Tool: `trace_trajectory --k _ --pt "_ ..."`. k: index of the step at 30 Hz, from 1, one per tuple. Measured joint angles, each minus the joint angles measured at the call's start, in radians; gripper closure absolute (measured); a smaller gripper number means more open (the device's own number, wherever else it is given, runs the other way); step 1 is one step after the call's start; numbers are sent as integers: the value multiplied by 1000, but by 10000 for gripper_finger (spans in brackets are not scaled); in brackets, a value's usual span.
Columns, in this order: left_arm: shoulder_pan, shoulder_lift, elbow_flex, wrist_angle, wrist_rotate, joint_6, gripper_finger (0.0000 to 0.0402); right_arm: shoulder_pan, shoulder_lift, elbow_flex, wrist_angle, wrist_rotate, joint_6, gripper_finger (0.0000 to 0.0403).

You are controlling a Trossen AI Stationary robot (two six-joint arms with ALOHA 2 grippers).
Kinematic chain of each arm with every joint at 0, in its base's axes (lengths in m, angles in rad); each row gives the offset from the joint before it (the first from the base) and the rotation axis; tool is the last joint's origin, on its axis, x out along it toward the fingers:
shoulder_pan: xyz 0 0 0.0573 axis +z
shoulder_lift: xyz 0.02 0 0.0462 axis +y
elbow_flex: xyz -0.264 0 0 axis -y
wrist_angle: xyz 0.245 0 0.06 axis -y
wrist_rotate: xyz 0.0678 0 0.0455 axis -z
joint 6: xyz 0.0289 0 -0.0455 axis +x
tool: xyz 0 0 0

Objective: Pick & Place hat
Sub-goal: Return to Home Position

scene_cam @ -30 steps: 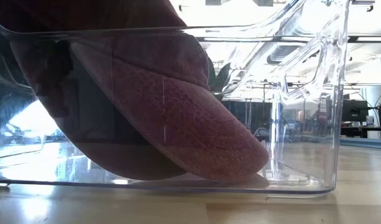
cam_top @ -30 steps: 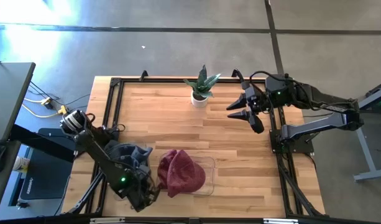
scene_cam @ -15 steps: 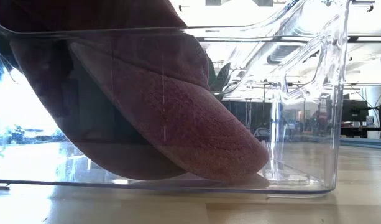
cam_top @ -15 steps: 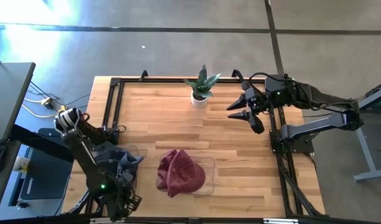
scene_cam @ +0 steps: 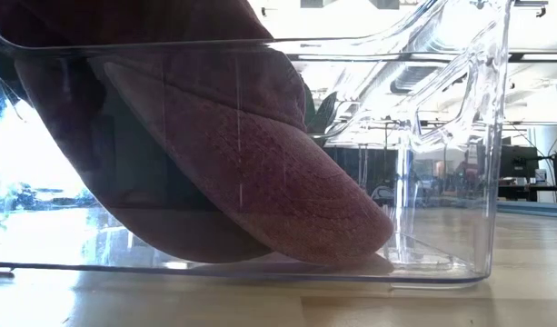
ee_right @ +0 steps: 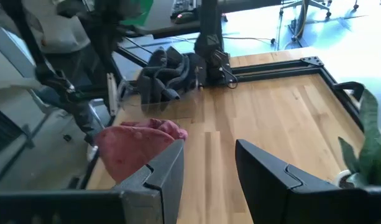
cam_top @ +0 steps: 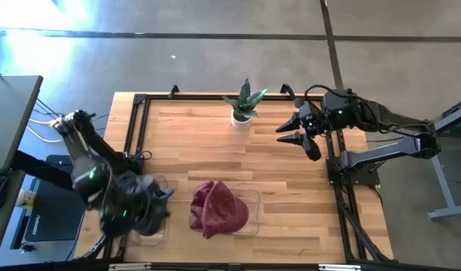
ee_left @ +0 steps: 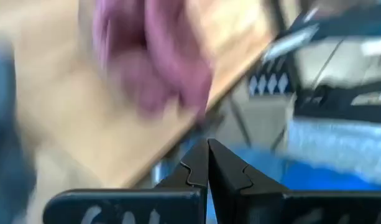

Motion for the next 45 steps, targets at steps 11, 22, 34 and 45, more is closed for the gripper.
trace_trajectory --k 11,22,34,45 --pt "602 -62 -1 211 30 934 401 -3 -111 0 -50 -8 95 263" --pt "996 -133 -21 278 285 1492 401 -45 -245 -87 -69 -95 152 282" --pt "1074 -563 -398 414 349 1581 401 -45 -632 -524 227 21 291 366" --pt "1073 -864 -651 474 371 1464 401 -45 -837 -1011 771 63 353 400"
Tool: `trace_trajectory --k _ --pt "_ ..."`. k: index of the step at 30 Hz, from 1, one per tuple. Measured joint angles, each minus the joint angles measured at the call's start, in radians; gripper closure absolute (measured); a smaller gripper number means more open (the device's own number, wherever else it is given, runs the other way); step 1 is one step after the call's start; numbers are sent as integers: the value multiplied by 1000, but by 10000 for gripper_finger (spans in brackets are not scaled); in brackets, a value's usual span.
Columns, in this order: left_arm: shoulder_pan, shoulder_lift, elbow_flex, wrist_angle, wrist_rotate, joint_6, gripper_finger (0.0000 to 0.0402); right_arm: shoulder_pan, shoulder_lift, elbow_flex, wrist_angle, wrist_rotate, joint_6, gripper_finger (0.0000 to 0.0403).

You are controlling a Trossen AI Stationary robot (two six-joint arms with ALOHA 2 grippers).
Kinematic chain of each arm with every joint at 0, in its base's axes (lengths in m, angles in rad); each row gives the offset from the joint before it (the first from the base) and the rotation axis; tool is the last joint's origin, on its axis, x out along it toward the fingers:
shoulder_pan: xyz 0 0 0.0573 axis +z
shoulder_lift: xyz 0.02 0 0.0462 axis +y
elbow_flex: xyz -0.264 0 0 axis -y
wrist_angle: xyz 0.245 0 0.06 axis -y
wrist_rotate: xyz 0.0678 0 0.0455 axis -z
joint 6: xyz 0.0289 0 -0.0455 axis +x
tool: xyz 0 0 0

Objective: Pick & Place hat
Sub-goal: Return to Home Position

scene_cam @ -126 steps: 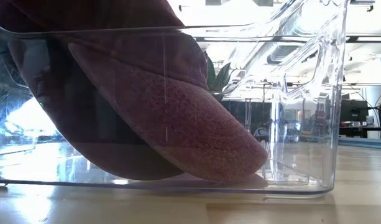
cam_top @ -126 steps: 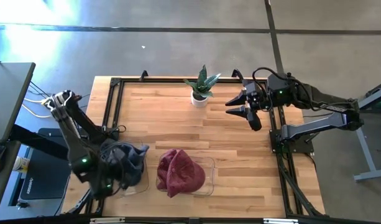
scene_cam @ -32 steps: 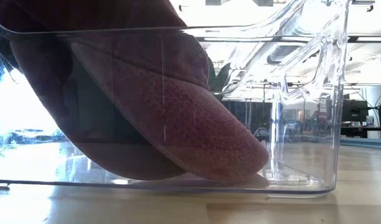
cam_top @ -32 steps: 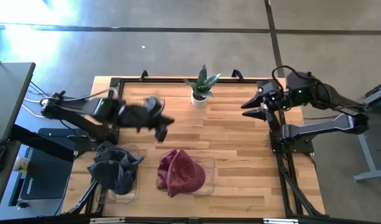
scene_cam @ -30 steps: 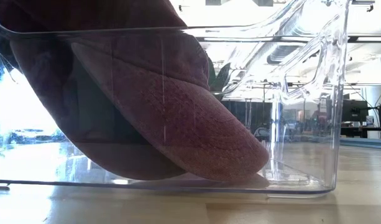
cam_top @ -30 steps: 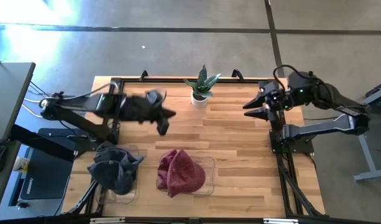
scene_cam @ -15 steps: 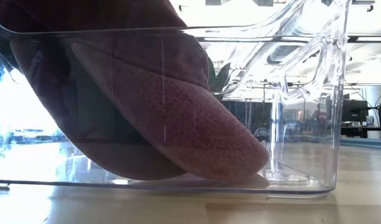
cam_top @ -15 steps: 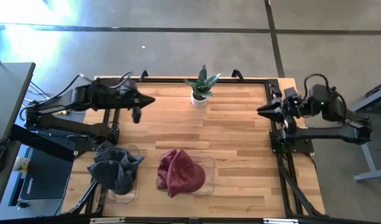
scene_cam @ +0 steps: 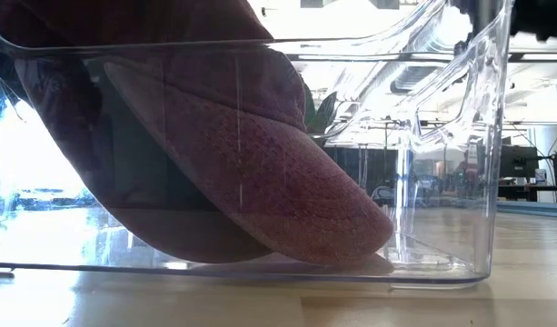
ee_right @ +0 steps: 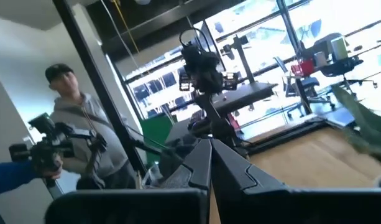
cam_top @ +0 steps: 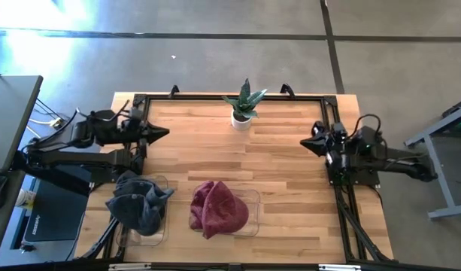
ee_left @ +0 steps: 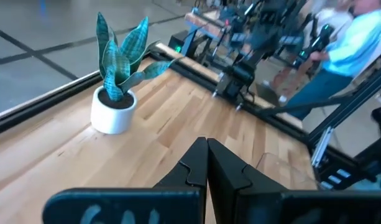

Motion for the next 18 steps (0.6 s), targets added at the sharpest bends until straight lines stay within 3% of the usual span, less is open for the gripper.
trace_trajectory --k 10,18 --pt "0 -65 -9 -8 8 -25 401 55 -33 -260 225 59 50 402" --pt "0 -64 -9 -21 -6 -26 401 157 -31 -259 60 156 -69 402"
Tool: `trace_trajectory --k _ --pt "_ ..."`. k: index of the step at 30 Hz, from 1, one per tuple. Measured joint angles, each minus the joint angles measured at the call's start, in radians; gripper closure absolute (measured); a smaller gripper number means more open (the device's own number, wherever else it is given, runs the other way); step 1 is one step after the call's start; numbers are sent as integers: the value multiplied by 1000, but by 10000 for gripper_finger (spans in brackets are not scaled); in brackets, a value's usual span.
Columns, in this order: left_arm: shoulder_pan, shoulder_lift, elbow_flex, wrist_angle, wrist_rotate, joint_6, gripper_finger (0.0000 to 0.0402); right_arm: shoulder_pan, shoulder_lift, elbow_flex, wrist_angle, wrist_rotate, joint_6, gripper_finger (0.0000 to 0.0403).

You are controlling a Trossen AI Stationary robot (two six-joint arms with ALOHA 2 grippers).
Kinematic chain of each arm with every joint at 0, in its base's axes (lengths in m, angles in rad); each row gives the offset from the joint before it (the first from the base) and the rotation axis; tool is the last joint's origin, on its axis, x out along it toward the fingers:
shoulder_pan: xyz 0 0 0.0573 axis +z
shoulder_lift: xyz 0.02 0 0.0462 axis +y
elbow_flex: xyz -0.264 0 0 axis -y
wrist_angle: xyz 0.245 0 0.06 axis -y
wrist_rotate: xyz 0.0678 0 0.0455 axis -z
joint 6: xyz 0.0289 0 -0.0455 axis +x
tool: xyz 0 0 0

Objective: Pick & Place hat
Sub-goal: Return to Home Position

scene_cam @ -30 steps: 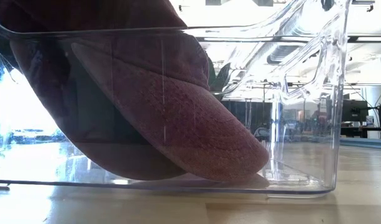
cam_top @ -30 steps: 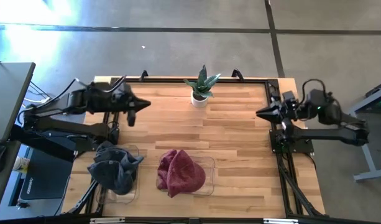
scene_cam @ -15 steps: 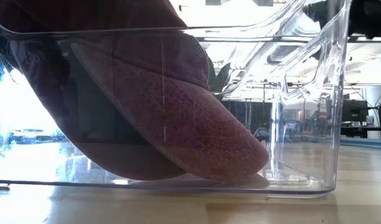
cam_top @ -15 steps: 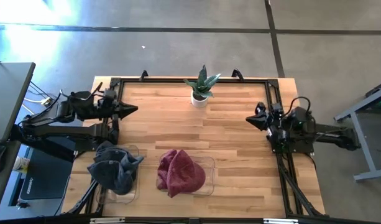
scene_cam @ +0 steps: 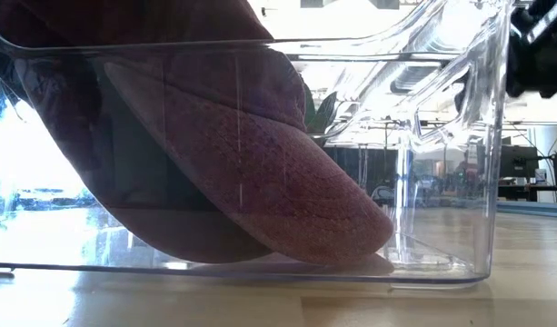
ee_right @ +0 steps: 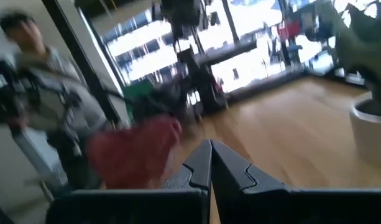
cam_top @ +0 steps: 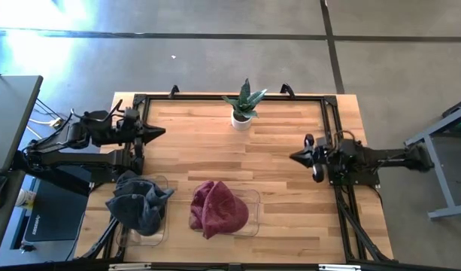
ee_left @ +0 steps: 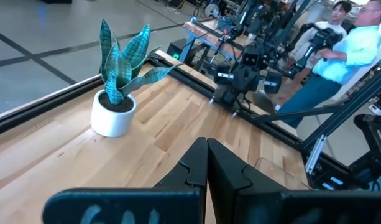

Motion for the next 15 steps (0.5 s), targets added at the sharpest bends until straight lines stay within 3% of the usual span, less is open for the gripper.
trace_trajectory --k 5,15 --pt "0 0 0 -11 -2 0 401 38 0 0 -164 59 -42 402" --pt "0 0 0 -25 11 45 401 40 0 0 -175 48 -40 402"
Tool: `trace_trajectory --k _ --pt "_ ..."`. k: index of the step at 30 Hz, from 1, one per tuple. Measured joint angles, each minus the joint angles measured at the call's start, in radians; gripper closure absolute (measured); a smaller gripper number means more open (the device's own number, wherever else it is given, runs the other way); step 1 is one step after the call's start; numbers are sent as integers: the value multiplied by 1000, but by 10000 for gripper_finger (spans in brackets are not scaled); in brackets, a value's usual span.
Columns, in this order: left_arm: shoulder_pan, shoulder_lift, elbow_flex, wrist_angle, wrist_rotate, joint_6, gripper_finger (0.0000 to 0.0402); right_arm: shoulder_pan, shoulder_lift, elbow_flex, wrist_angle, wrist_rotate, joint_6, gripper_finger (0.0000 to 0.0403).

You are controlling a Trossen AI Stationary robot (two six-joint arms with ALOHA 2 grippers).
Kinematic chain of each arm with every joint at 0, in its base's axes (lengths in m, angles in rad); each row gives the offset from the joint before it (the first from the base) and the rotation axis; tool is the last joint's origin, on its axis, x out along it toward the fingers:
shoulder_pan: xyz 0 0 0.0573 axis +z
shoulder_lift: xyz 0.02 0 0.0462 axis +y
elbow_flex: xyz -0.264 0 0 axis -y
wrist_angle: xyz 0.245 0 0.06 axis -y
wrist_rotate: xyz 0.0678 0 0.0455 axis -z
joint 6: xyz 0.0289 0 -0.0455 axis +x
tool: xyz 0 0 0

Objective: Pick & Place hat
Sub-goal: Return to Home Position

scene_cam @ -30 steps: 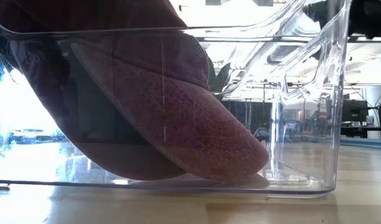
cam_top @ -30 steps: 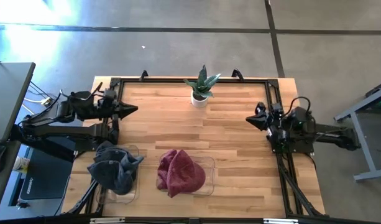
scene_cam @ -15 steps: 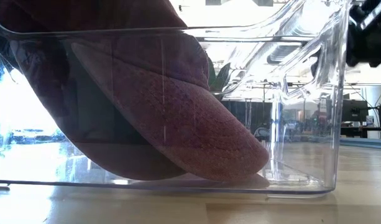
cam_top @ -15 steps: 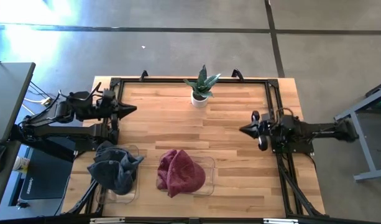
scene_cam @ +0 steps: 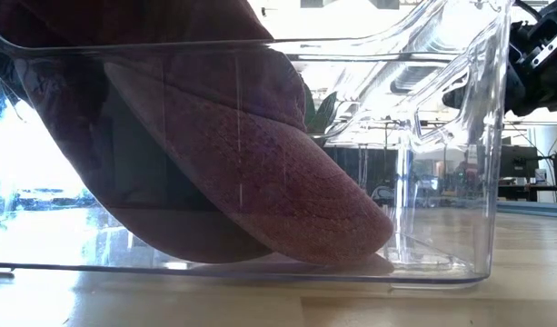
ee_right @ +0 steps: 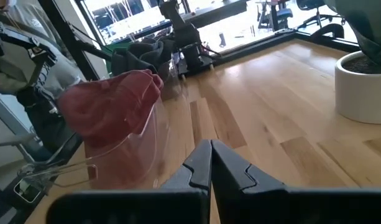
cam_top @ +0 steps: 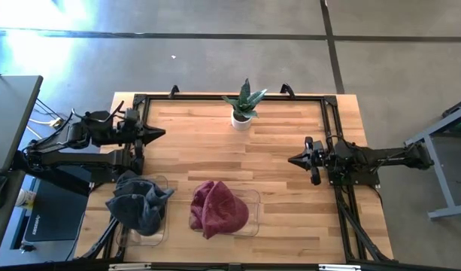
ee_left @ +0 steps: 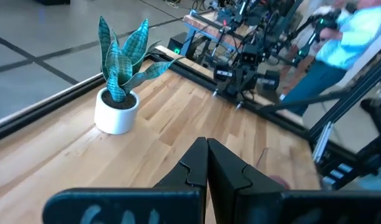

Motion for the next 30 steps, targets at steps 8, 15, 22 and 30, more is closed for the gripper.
trace_trajectory --k 8,15,22,30 --pt "0 0 -6 1 -11 147 401 0 0 0 -2 -1 3 393" --pt "-1 -55 -220 286 30 214 401 0 0 0 -3 -1 3 395" --pt "0 -146 -497 624 62 195 401 0 0 -1 -3 0 3 396" --pt "0 -348 -619 624 117 203 401 0 0 -1 -3 0 3 397"
